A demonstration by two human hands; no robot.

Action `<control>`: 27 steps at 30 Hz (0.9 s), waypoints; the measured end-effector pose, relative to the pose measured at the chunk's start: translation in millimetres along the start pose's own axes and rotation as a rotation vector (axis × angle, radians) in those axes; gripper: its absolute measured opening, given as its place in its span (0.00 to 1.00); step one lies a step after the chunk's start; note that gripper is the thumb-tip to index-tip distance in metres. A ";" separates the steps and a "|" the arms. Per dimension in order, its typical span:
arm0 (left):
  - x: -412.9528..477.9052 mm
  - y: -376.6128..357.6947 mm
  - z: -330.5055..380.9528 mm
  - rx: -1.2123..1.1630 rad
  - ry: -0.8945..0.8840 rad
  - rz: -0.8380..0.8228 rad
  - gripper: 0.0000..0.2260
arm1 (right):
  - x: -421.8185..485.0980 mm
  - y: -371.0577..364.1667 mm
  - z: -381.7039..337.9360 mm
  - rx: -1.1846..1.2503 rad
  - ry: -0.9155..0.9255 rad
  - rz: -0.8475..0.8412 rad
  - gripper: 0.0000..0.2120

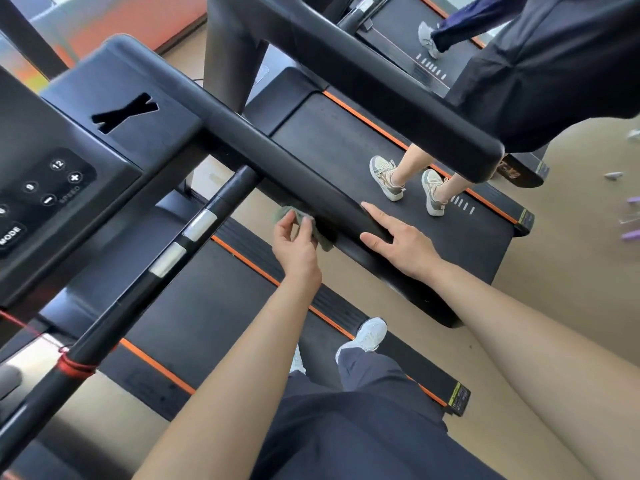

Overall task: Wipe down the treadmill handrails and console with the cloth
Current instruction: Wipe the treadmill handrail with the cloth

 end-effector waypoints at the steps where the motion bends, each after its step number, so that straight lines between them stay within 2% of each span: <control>1: -3.6 -1.0 -9.3 0.019 0.013 -0.016 0.14 | -0.2 -0.1 -0.1 -0.002 -0.003 0.002 0.27; 5: -6.7 -2.3 -19.4 0.090 -0.017 -0.026 0.16 | -0.8 -0.2 -1.1 -0.007 -0.004 0.006 0.27; 9: -2.9 -6.8 18.9 0.167 -0.165 0.000 0.21 | 0.2 -0.1 -0.5 -0.017 -0.003 0.009 0.27; 15: 9.7 -6.7 60.4 0.097 -0.319 0.023 0.22 | 2.3 -1.0 0.8 -0.024 0.002 0.004 0.28; 22: 9.5 -11.3 46.9 0.256 -0.325 -0.033 0.23 | 1.5 -0.2 -0.8 -0.045 0.006 0.007 0.27; 27: -31.7 -28.1 20.0 0.359 -0.325 -0.096 0.22 | 1.6 -1.8 -2.6 -0.079 -0.001 0.014 0.27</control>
Point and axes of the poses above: each hand's wrist, its own x-axis towards the middle knuckle, its own y-axis out of the back of the hand, z = x × y, the point moved 10 cm from there along x, towards the middle knuckle, and after that the axes turned 13 degrees about -z, right-handed, at the moved point
